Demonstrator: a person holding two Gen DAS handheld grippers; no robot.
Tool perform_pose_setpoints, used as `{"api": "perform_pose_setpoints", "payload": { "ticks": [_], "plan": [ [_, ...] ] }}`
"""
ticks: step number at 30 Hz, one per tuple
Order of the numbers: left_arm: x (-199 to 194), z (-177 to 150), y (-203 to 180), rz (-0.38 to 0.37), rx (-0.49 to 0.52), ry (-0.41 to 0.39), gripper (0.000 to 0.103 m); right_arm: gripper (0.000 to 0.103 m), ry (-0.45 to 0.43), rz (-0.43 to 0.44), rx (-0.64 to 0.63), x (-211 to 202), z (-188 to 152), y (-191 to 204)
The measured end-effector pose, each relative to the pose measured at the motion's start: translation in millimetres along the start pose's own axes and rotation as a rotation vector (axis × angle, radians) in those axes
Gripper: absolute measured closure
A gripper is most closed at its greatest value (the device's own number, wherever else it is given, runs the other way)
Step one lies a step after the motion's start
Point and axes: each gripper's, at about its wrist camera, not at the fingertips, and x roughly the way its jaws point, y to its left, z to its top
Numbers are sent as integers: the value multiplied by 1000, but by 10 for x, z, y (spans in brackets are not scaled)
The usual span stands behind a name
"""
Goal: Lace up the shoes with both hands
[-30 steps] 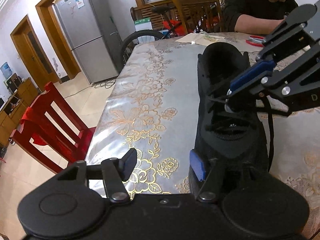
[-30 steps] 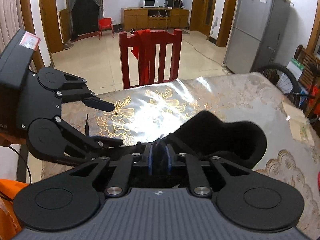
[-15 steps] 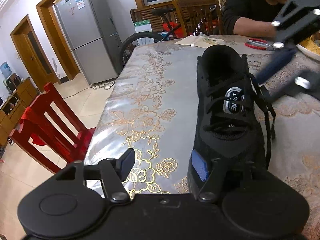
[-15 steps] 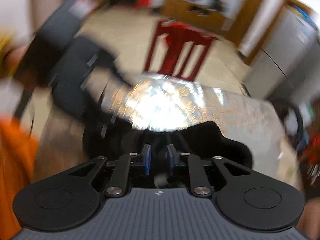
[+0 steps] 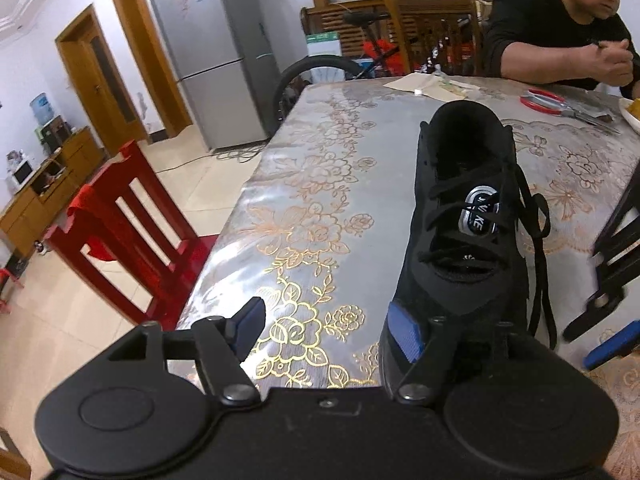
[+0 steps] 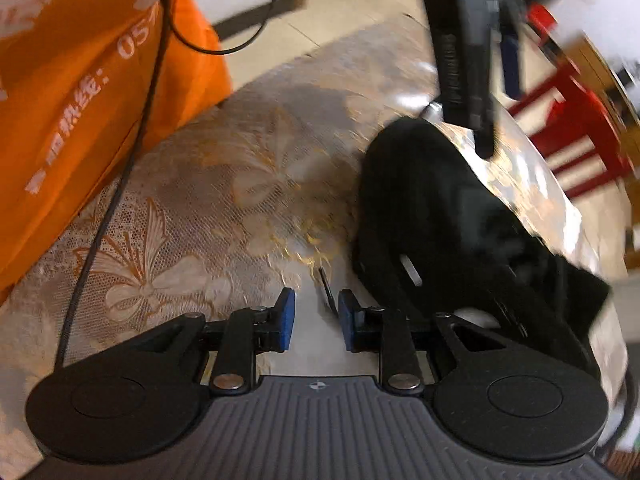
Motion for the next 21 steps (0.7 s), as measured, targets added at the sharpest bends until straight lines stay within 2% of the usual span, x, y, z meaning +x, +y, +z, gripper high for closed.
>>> {"api": "perform_pose_setpoints", "payload": {
  "ticks": [4,8,9,10,13,15,17,20,21],
  "plan": [
    [-84,-54,-53,22,5,15,35,78,0,40,40,118,-14,-154],
    [-85,-90,-90,42,7,41,35,80,9,81,27,189,-35,-215],
    [-81,-91,-94,44,5,44,35,85,14,99,36,200,-19,-237],
    [-76,-90,-97,45,1,47,35,99,20,112,44,211,-4,-254],
    [-56,-69,-105,50,-7,43,35,100,12,92,68,204,16,-225],
    [-56,-48,-110,55,-8,32,35,100,-7,64,131,151,6,-227],
    [-61,-24,-104,57,-14,18,34,100,-93,5,278,-101,8,-320],
    [-27,37,-95,43,-33,2,33,100,-275,-169,571,-655,-16,-555],
    [-6,66,-103,38,-35,-4,33,100,-308,-226,625,-763,-44,-617]
  ]
}}
